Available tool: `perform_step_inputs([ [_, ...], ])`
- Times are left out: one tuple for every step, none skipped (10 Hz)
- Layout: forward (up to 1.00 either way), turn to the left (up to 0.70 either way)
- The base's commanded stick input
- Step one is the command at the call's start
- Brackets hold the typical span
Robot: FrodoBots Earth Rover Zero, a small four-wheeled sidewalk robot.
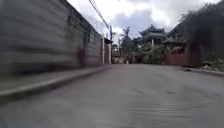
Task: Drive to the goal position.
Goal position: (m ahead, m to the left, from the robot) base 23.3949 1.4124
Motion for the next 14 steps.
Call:
perform_step_inputs([
  [1.00, -0.02],
  [1.00, -0.08],
  [1.00, -0.36],
  [1.00, -0.40],
  [1.00, -0.40],
  [1.00, -0.40],
  [1.00, -0.24],
  [1.00, -0.14],
  [1.00, -0.07],
  [1.00, 0.00],
  [1.00, 0.00],
  [1.00, 0.00],
  [1.00, 0.00],
  [1.00, 0.00],
])
